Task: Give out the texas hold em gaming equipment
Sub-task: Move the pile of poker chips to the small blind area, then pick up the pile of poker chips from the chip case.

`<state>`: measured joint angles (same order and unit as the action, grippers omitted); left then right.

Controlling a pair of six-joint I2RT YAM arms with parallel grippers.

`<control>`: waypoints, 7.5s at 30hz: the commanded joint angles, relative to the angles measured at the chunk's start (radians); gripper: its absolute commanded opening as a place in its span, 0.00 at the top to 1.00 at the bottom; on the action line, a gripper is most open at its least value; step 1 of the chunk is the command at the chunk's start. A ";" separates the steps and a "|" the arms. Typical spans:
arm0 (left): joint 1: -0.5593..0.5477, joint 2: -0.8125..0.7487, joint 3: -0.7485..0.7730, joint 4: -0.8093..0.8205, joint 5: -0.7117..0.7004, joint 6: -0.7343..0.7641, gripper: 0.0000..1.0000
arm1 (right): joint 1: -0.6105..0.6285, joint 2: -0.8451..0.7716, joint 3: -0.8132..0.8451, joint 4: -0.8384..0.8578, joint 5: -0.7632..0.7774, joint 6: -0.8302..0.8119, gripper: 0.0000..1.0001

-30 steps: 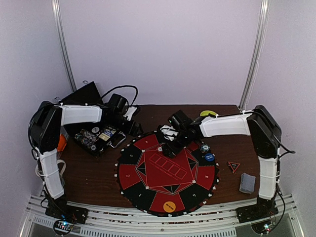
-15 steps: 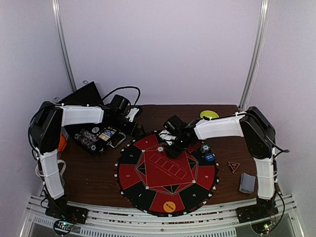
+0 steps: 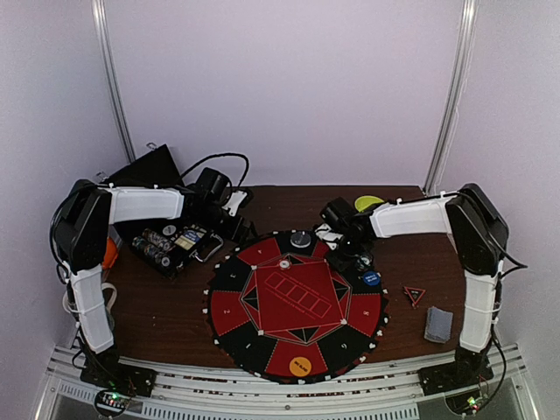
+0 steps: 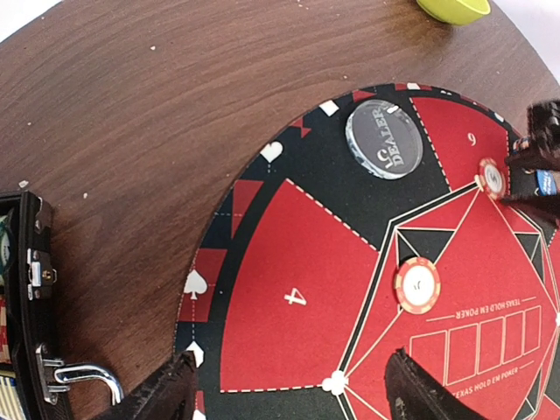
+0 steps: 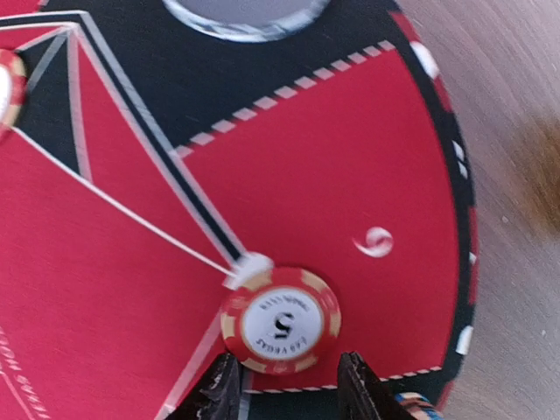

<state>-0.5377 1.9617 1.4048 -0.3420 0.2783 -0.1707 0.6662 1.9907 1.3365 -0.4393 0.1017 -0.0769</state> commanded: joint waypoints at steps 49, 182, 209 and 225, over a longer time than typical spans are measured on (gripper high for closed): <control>-0.225 0.299 0.194 -0.051 -0.036 0.146 0.73 | -0.112 -0.055 0.070 -0.079 -0.013 -0.013 0.56; 0.127 -0.266 -0.041 -0.137 -0.234 0.183 0.16 | -0.133 0.128 0.261 -0.220 0.010 0.247 0.63; 0.130 -0.294 -0.044 -0.130 -0.196 0.170 0.16 | -0.134 -0.101 0.376 -0.193 -0.007 0.173 0.30; 0.257 -0.391 -0.202 -0.379 -0.399 -0.135 0.37 | -0.134 -0.349 0.165 -0.099 0.030 -0.034 0.26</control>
<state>-0.3302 1.6241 1.2770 -0.7189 -0.1062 -0.2005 0.5373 1.6276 1.5364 -0.5404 0.1043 -0.0452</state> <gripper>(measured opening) 0.628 0.738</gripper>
